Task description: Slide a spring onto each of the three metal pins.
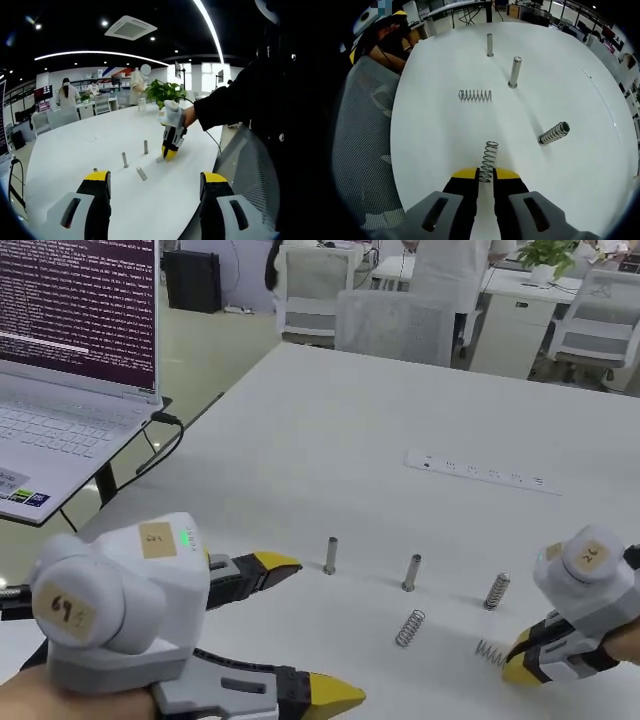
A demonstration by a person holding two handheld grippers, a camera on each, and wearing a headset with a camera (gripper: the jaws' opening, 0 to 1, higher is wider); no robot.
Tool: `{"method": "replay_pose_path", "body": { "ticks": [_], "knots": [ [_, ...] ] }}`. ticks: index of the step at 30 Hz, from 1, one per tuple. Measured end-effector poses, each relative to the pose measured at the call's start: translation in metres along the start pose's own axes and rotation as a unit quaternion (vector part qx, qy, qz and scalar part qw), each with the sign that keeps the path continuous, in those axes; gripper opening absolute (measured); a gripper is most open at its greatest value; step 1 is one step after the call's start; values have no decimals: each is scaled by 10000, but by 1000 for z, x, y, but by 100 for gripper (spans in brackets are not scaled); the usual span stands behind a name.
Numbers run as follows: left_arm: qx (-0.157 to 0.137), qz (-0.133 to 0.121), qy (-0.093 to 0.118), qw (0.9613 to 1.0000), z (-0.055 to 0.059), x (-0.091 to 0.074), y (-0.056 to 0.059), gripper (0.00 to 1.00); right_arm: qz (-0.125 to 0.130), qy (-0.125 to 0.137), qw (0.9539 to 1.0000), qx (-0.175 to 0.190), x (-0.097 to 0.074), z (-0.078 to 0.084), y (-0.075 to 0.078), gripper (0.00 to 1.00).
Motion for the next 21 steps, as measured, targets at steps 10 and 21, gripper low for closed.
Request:
{"method": "replay_pose_path", "body": {
  "ticks": [10,21],
  "knots": [
    [26,87,-41,10000,1,3,-1,68,-72,126,9999,-12,-5,-3,-3,8],
    [47,216,-107,9997,2,8,-2,67,-255,487,9985,-75,-23,-19,-13,8]
  ]
}}
Point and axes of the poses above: the centre of the closed fingertips' face, and the gripper's own axes: x roughly forward along the fingers, y roughly to its right, z roughly out of its underside, the point moved 6 cm from there along -x, roughly backward along the fingers, and after that the axes turned 4 degrees about x, right-handed, at the moved point
